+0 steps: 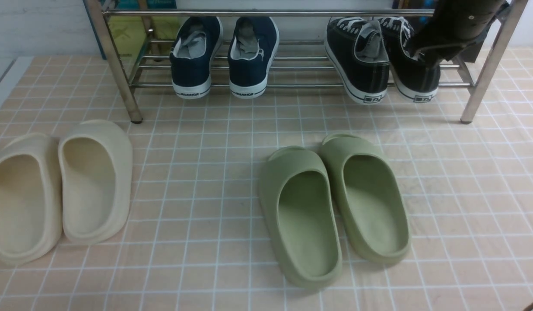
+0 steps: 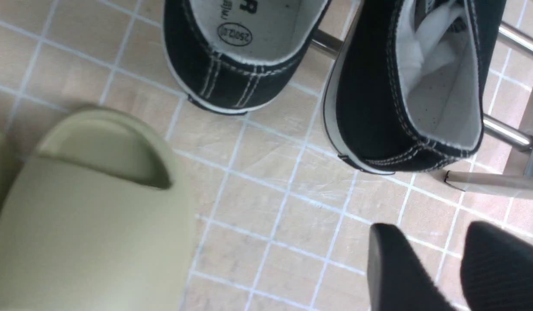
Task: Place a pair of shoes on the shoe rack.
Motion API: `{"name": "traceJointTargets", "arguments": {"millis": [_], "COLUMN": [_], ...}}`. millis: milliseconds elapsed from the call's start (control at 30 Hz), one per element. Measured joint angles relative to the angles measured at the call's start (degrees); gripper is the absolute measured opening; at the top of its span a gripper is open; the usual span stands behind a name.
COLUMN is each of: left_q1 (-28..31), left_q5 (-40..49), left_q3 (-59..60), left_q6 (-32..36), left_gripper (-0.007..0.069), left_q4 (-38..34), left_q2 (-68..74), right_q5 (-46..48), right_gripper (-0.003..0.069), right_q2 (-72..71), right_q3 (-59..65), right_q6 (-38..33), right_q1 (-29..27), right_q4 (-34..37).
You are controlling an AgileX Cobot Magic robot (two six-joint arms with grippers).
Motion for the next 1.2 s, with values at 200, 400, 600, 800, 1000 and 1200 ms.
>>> {"name": "traceJointTargets", "arguments": {"millis": [200, 400, 600, 800, 1000, 1200], "left_q1": [0.0, 0.0, 0.0, 0.0, 0.0, 0.0], "left_q5": [0.0, 0.0, 0.0, 0.0, 0.0, 0.0], "left_q3": [0.0, 0.0, 0.0, 0.0, 0.0, 0.0], "left_q6": [0.0, 0.0, 0.0, 0.0, 0.0, 0.0], "left_gripper": [0.0238, 0.0238, 0.0238, 0.0238, 0.0238, 0.0238], "left_q4": [0.0, 0.0, 0.0, 0.0, 0.0, 0.0], "left_q2": [0.0, 0.0, 0.0, 0.0, 0.0, 0.0], "right_q5": [0.1, 0.0, -7.6, -19.1, -29.6, -39.5], "right_gripper": [-0.0006, -0.0019, -0.0019, -0.0017, -0.0015, -0.0013], "right_q2": [-14.7, -33.3, -53.7, -73.6, -91.9, -104.7], "right_q3": [10.8, 30.1, 52.3, 69.4, 80.6, 86.7], "right_q6": [0.3, 0.4, 1.4, 1.8, 1.8, 1.8], "right_q1": [0.3, 0.3, 0.3, 0.3, 0.3, 0.3], "right_q4": [4.6, 8.2, 9.8, 11.6, 11.6, 11.6]}}
